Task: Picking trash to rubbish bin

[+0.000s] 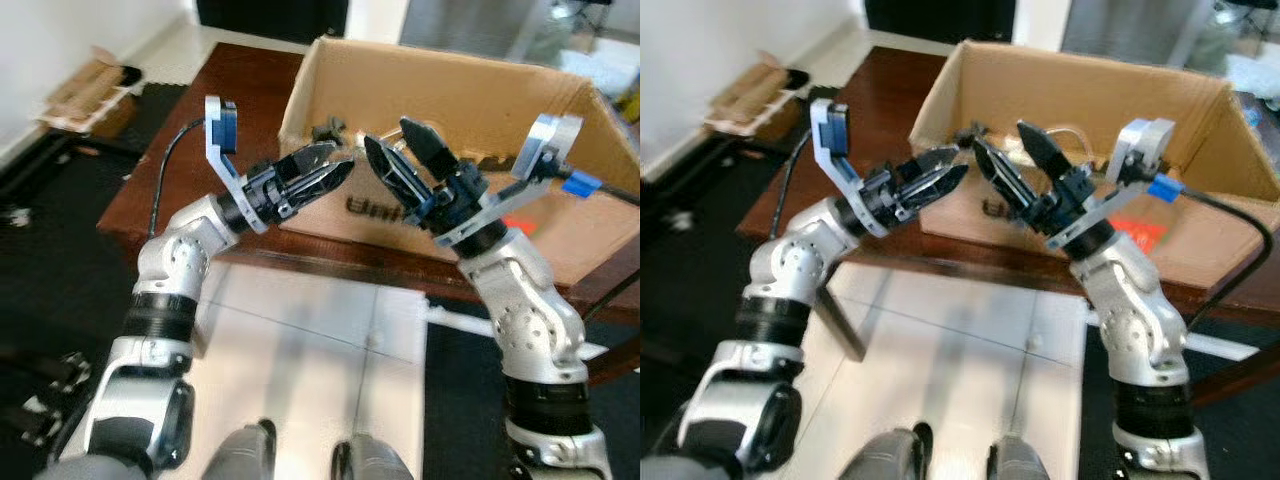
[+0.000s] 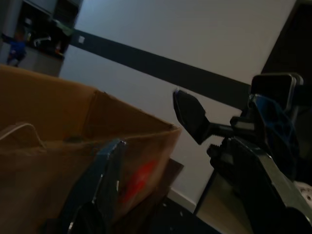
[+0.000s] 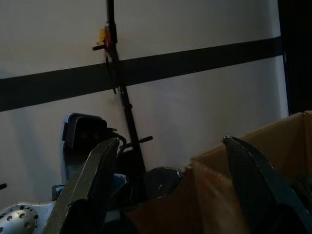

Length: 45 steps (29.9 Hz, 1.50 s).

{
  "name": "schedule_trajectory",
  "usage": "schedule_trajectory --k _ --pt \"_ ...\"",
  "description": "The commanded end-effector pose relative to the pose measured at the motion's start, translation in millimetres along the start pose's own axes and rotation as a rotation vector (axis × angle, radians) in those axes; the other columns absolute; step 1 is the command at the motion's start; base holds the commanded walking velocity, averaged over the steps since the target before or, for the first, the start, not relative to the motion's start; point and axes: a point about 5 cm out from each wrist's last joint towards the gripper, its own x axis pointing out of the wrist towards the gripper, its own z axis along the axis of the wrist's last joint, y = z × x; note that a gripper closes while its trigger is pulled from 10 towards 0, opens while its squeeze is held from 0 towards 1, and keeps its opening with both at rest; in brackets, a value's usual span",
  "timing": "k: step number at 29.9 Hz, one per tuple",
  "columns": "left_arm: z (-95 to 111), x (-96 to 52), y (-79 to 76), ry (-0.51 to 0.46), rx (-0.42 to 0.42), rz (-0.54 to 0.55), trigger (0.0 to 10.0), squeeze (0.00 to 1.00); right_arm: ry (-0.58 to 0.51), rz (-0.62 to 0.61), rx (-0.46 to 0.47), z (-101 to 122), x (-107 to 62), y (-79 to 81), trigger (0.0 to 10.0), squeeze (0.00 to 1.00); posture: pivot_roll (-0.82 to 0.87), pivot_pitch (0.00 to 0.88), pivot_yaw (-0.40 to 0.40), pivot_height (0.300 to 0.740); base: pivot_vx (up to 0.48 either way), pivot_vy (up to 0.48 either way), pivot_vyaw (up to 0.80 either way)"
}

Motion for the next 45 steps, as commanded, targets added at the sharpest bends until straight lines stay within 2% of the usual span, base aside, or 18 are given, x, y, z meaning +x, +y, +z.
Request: schedule_trajectory --k 1,11,19,20,22,25,26,28,30,31,32,34,35,36,38,42,44,45 --pt "-2 2.2 -2.5 0.023 0.011 -0.012 10.0 0.00 0.023 0.021 0.001 -4 1.1 3.5 10.0 0.00 0.11 0.071 -0.044 0.740 -0.368 0.000 0.00" --pt "-3 3.8 -3.5 0.030 0.016 -0.017 10.0 0.00 0.077 -0.014 -0.022 -12 1.2 -3.2 10.0 0.00 0.11 0.065 -0.048 0.740 -0.369 0.000 0.00" --pt "-17 -2.0 -2.8 0.071 -0.009 -0.019 10.0 0.00 0.203 -0.177 -0.050 -37 -10.8 -27.4 10.0 0.00 0.11 0.057 -0.047 0.740 -0.316 0.000 0.00" --pt "-29 -8.4 -3.0 0.119 -0.023 -0.033 10.0 0.00 0.256 -0.250 -0.050 -47 -18.9 -37.4 10.0 0.00 0.11 0.057 -0.047 0.740 0.000 0.000 0.00" --pt "-34 -11.8 -3.3 0.147 -0.029 -0.039 10.0 0.00 0.281 -0.286 -0.051 -52 -23.1 -41.9 10.0 0.00 0.11 0.063 -0.045 0.740 0.000 0.000 0.00" --pt "-56 -29.3 -3.8 0.271 -0.043 -0.052 10.0 0.00 0.381 -0.446 -0.055 -71 -44.8 -61.7 10.0 0.00 0.10 0.068 -0.044 0.740 0.000 0.000 0.00" --pt "-56 -29.3 -3.8 0.271 -0.043 -0.052 10.0 0.00 0.381 -0.446 -0.055 -71 -44.8 -61.7 10.0 0.00 0.10 0.068 -0.044 0.740 0.000 0.000 0.00" --pt "-66 -38.2 -0.9 0.324 -0.061 -0.025 10.0 0.00 0.427 -0.532 -0.034 -82 -59.7 -71.6 10.0 0.00 0.10 0.068 -0.044 0.740 0.000 0.000 0.00" --pt "-81 -54.3 1.3 0.428 -0.076 -0.001 10.0 0.00 0.497 -0.623 -0.008 -99 -83.9 -79.1 10.0 0.00 0.10 0.079 -0.042 0.740 0.000 0.000 0.00" --pt "-81 -54.3 1.3 0.428 -0.076 -0.001 10.0 0.00 0.497 -0.623 -0.008 -99 -83.9 -79.1 10.0 0.00 0.10 0.079 -0.042 0.740 0.000 0.000 0.00" --pt "-89 -63.0 2.3 0.486 -0.078 0.015 10.0 0.00 0.528 -0.669 0.008 -108 -95.9 -82.0 10.0 0.00 0.10 0.079 -0.042 0.740 0.000 0.000 0.00" --pt "-89 -63.0 2.3 0.486 -0.078 0.015 10.0 0.00 0.528 -0.669 0.008 -108 -95.9 -82.0 10.0 0.00 0.10 0.079 -0.042 0.740 0.000 0.000 0.00" --pt "-98 -74.2 4.8 0.546 -0.088 0.055 10.0 0.00 0.568 -0.735 0.034 -118 -113.1 -84.9 10.0 0.00 0.10 0.083 -0.039 0.740 0.000 0.000 0.00" --pt "-98 -74.2 4.8 0.546 -0.088 0.055 10.0 0.00 0.568 -0.735 0.034 -118 -113.1 -84.9 10.0 0.00 0.10 0.083 -0.039 0.740 0.000 0.000 0.00" --pt "-105 -83.2 7.7 0.588 -0.093 0.101 10.0 0.00 0.598 -0.796 0.053 -126 -127.9 -86.5 10.0 0.00 0.10 0.086 -0.037 0.740 0.000 0.000 0.00" --pt "-131 -118.7 16.8 0.755 -0.084 0.332 10.0 0.00 0.721 -1.114 0.152 -154 -199.9 -84.9 10.0 0.00 0.10 0.092 -0.033 0.740 0.000 0.000 0.00" --pt "-131 -118.7 16.8 0.755 -0.084 0.332 10.0 0.00 0.721 -1.114 0.152 -154 -199.9 -84.9 10.0 0.00 0.10 0.092 -0.033 0.740 0.000 0.000 0.00" --pt "-134 -124.4 18.2 0.774 -0.078 0.382 10.0 0.00 0.747 -1.173 0.163 -157 -213.4 -82.3 10.0 0.00 0.10 0.092 -0.033 0.740 0.000 0.000 0.00"
